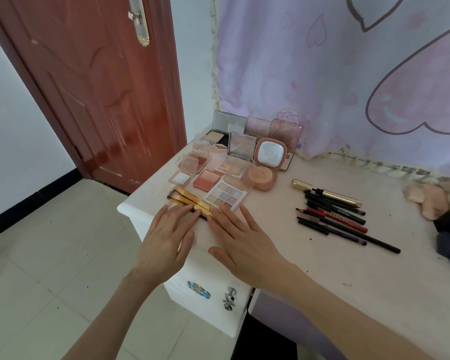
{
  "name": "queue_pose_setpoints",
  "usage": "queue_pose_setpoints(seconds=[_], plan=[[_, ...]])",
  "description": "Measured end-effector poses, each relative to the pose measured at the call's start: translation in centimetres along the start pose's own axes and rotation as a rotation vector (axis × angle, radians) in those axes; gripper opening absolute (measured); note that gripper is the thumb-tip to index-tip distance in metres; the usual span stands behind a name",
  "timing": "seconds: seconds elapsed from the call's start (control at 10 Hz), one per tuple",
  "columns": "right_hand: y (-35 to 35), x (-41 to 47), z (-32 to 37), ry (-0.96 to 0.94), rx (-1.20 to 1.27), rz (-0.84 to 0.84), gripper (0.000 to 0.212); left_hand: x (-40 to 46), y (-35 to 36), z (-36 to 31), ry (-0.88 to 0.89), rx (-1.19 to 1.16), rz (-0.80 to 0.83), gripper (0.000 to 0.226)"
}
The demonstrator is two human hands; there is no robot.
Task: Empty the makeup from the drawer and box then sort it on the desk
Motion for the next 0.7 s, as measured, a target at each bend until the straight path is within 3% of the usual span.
queue_pose_setpoints(seconds=[0.3, 0.5, 0.6, 0.7], plan=[[-0.7, -1.0, -0.5, 0.050, 0.007, 0.077, 0.066, -0.1, 0.2, -0.3, -0.034, 0.051, 0.057, 0.048], [-1.1, -1.2, -0.5, 0.011, 0.125, 0.103, 0.082, -0.1, -0.1, -1.0, -0.071, 0.080, 0.112, 0.050], [-1.8, -1.9, -0.7, 0.069, 0.153, 0.096, 0.076, -0.3, 0.0, -1.8, -0.075, 0.077, 0.121, 0.050], [-2.0, -4.2, -1.2, 0.194, 0.034, 0.018, 0.066, 0.1, 0.2, -4.3, -0.005, 0.068, 0.130, 0.048]])
Point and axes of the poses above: each hand's wrist, its own x-axis towards the middle knuckle, its own y-axis out of the palm, z = x × y, the point moved 1 cm from there along x, towards the middle knuckle, and after that the axes turned 5 degrees about -y, right-handed, at the moved point
